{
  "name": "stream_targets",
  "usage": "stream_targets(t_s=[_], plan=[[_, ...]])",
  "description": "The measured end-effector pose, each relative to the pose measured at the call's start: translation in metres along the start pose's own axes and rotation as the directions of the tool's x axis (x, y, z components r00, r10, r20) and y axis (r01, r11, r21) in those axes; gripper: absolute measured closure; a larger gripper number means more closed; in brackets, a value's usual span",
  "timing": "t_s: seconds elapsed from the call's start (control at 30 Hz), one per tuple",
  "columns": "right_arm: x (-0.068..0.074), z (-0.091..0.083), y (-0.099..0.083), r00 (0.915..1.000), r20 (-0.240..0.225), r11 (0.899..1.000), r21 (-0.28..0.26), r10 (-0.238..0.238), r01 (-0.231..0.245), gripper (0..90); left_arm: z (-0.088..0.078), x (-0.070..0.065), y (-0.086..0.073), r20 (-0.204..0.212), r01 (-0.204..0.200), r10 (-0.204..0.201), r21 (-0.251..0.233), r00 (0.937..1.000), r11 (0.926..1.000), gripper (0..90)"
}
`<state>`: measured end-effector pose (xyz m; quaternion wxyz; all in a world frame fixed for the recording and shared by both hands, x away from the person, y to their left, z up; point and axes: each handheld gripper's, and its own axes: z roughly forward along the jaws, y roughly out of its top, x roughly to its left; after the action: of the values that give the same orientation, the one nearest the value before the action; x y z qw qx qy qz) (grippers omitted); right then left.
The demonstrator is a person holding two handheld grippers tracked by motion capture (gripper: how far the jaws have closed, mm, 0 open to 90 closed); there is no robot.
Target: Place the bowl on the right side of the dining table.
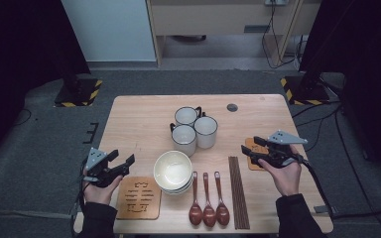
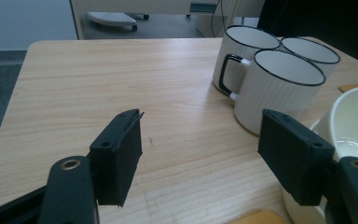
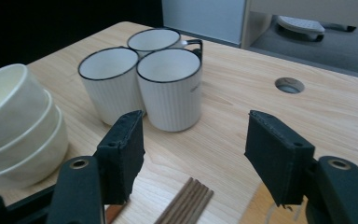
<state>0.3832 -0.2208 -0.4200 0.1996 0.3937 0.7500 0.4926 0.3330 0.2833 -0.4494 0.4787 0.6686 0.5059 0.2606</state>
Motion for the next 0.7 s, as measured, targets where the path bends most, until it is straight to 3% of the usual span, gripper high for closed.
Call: stream_targets(t_s=[0.57,0.7], plan=[[0.028,0.014,0.015,0.9977,-0.060,0.999,-0.014,-0.031,0.030,41.0,0.001,-0.019,0.006,0.039,-0.028,0.029,-0.008,0.9988,0.9996,29.8],[0.035,0.018,0.019,0.9978,-0.051,0.999,-0.016,-0.043,0.042,40.9,0.002,-0.023,0.007,0.052,-0.034,0.034,-0.009,0.9981,0.9994,30.1]])
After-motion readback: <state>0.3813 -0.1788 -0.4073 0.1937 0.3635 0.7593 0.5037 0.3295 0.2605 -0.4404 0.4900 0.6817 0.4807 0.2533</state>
